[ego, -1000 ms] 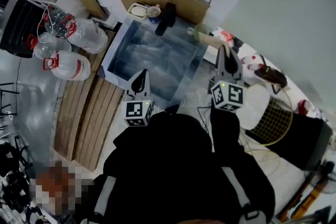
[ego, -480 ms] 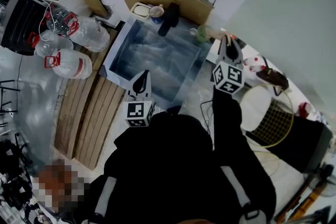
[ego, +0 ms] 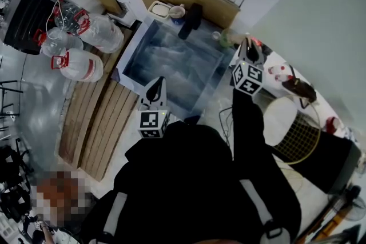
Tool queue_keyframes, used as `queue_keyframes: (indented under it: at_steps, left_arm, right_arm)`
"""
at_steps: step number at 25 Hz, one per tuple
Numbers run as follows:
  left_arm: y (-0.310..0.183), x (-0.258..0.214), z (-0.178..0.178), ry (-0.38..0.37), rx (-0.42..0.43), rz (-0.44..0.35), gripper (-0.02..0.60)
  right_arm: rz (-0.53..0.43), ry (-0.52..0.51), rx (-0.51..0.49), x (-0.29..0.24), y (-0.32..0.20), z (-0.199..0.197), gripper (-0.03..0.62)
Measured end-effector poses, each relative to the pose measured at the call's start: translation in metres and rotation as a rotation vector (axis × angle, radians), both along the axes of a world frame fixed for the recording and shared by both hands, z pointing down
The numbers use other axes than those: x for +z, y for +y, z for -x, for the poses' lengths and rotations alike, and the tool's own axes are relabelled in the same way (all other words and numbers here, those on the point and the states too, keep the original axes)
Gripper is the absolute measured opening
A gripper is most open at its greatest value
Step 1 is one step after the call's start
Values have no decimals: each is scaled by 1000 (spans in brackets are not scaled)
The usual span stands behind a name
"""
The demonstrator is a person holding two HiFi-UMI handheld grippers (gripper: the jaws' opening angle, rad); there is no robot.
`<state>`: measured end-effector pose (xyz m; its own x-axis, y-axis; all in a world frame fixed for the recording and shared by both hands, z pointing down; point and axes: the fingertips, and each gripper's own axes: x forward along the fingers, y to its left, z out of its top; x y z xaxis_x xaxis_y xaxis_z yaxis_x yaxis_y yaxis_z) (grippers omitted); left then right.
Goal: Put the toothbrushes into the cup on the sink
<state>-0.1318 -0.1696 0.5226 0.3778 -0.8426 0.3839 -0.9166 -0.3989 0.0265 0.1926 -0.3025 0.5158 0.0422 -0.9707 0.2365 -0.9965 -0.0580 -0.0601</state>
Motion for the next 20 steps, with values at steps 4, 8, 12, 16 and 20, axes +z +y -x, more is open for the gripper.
queue_keyframes:
  at_steps: [4, 8, 12, 16, 20]
  left_arm:
    - [0, 0, 3, 0, -10, 3, 2]
    - [2, 2, 5, -4, -14, 3, 2]
    - [2, 2, 7, -6, -21, 5, 2]
    - [3, 3, 6, -5, -20, 8, 2]
    - [4, 6, 2, -5, -7, 18, 2]
  right_arm:
    - [35, -6, 0, 13, -4, 2, 38]
    - [60, -8, 3, 27, -9, 3, 38]
    - [104, -23, -11, 40, -13, 5, 38]
    - [130, -37, -31, 47, -15, 9, 40]
    - [123, -32, -39, 45, -11, 10, 104]
